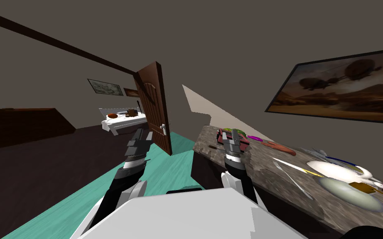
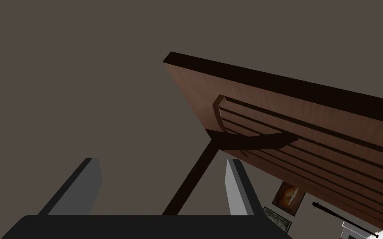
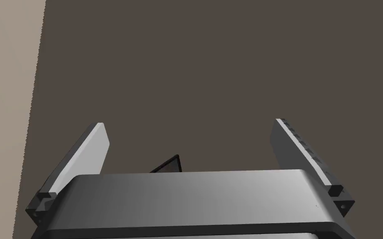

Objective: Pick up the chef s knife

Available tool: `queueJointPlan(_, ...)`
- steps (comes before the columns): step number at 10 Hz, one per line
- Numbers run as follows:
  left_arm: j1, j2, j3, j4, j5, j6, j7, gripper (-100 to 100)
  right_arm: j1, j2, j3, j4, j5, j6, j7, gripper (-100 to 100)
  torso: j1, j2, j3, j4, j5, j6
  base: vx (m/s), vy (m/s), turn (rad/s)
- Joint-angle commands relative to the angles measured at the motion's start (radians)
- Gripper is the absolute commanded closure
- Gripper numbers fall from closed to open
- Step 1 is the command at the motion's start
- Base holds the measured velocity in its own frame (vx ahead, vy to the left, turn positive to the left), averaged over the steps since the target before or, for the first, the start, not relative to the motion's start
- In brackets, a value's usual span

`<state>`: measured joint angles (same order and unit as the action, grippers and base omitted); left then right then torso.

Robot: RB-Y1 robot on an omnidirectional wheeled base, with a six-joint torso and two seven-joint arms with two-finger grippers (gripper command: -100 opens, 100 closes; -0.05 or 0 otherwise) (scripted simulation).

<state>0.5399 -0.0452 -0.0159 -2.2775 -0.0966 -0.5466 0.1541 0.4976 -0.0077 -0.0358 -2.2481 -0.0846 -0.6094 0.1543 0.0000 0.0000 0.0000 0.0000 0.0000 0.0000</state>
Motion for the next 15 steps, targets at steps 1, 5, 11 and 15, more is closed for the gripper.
queueJointPlan(1,0.000,0.000,0.000,0.000,0.000,0.000,0.000,0,0.001,-0.040,-0.002,0.007,0.001,0.000,0.010,-100,0.000,0.000,0.000,0.000,0.000,0.000,-0.047,-0.008,0.064)
queueJointPlan(5,0.000,0.000,0.000,0.000,0.000,0.000,0.000,0,0.007,-0.141,-0.010,0.036,0.009,-0.002,0.048,-100,-0.003,0.011,0.006,0.002,-0.001,0.000,-0.134,-0.032,0.095)
queueJointPlan(11,0.000,0.000,0.000,0.000,0.000,0.000,0.000,0,0.019,-0.308,-0.025,0.109,0.034,-0.005,0.122,-100,-0.003,0.011,0.006,0.002,-0.001,0.000,-0.135,-0.020,0.122)
queueJointPlan(15,0.000,0.000,0.000,0.000,0.000,0.000,0.000,0,0.027,-0.403,-0.034,0.160,0.054,-0.007,0.164,-100,-0.001,0.007,0.004,0.002,0.000,0.000,-0.106,0.014,0.095)
